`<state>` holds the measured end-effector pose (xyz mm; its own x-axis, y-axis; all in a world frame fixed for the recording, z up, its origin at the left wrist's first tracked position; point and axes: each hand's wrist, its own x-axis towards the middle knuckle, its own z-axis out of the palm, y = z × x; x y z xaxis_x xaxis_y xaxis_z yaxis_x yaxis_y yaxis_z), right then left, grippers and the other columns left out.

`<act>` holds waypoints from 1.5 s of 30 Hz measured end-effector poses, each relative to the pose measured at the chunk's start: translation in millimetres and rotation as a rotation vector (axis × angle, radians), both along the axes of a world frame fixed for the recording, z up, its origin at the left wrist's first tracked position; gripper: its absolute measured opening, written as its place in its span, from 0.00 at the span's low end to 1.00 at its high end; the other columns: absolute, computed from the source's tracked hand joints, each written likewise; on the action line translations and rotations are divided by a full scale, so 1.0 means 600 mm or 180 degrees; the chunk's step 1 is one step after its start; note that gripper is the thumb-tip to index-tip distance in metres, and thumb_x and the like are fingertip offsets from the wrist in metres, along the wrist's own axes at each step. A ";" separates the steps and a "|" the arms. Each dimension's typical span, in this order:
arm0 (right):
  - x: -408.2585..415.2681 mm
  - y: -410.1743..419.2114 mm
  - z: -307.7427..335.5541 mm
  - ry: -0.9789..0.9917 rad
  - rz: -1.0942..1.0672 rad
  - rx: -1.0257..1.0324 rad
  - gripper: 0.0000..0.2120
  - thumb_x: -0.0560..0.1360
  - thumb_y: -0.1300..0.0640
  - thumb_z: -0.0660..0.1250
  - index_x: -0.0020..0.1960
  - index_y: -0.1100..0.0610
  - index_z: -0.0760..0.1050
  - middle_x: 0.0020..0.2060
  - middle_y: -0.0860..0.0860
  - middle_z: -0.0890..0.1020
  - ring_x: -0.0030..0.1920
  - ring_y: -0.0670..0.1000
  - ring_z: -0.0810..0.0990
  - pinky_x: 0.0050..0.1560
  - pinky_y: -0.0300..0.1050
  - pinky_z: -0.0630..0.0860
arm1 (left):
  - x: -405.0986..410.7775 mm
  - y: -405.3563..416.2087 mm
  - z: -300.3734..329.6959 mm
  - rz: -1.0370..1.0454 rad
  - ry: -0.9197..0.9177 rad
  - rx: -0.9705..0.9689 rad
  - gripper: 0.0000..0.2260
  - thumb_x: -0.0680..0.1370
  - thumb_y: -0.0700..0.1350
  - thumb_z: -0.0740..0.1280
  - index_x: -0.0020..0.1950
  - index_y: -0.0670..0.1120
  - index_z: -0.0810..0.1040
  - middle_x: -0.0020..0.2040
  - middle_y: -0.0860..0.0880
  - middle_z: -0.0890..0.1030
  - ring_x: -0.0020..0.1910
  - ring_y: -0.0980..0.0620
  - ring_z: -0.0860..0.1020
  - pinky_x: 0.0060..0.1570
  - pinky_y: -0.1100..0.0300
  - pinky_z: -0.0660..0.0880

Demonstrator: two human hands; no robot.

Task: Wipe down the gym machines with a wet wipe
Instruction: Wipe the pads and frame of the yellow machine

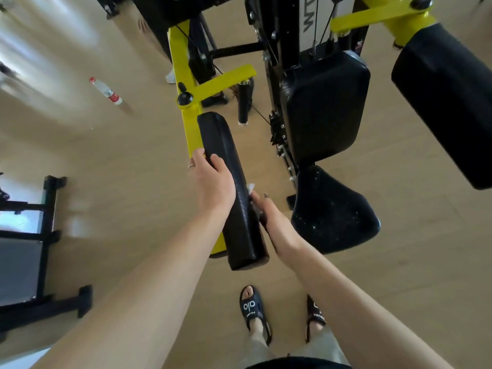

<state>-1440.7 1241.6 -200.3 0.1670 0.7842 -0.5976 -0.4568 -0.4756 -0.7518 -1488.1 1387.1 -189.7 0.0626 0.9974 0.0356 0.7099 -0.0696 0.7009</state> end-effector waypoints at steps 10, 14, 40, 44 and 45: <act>-0.077 -0.146 -0.058 0.0270 -0.0296 0.0103 0.22 0.73 0.23 0.55 0.65 0.22 0.68 0.66 0.25 0.72 0.73 0.33 0.64 0.81 0.50 0.54 | -0.002 0.001 -0.005 -0.0062 -0.0088 -0.0053 0.13 0.86 0.46 0.55 0.68 0.42 0.70 0.64 0.40 0.73 0.55 0.43 0.75 0.47 0.58 0.67; -0.039 -0.053 -0.083 0.0618 -0.0297 -0.0087 0.16 0.84 0.37 0.53 0.62 0.39 0.75 0.70 0.46 0.77 0.71 0.48 0.74 0.78 0.55 0.63 | -0.003 0.001 -0.005 -0.0063 -0.0095 -0.0089 0.14 0.86 0.47 0.55 0.69 0.43 0.69 0.65 0.41 0.73 0.56 0.43 0.75 0.49 0.58 0.68; -0.018 -0.027 -0.042 0.0064 -0.0007 0.0620 0.25 0.80 0.29 0.50 0.75 0.31 0.65 0.75 0.35 0.68 0.77 0.40 0.62 0.79 0.52 0.56 | 0.002 -0.009 0.012 -0.0004 0.0095 -0.0004 0.13 0.86 0.45 0.56 0.68 0.43 0.70 0.56 0.50 0.72 0.51 0.54 0.68 0.46 0.68 0.60; 0.060 0.137 -0.053 -0.0152 0.0046 0.0186 0.26 0.84 0.35 0.46 0.76 0.42 0.68 0.68 0.38 0.75 0.69 0.39 0.72 0.65 0.38 0.60 | 0.001 -0.006 0.009 0.0012 0.0187 0.0048 0.14 0.86 0.45 0.56 0.69 0.44 0.70 0.57 0.49 0.74 0.57 0.49 0.71 0.49 0.64 0.62; 0.070 0.162 -0.058 -0.0163 0.0041 0.0179 0.27 0.85 0.35 0.46 0.77 0.44 0.68 0.72 0.42 0.73 0.73 0.44 0.69 0.66 0.39 0.59 | 0.002 -0.006 0.008 0.0015 0.0193 0.0040 0.14 0.86 0.46 0.56 0.69 0.44 0.70 0.58 0.48 0.75 0.58 0.47 0.71 0.50 0.62 0.63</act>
<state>-1398.8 1338.8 -234.9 0.1858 0.8186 -0.5434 -0.4112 -0.4375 -0.7997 -1487.2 1383.7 -184.7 0.0604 0.9972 0.0445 0.7514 -0.0748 0.6556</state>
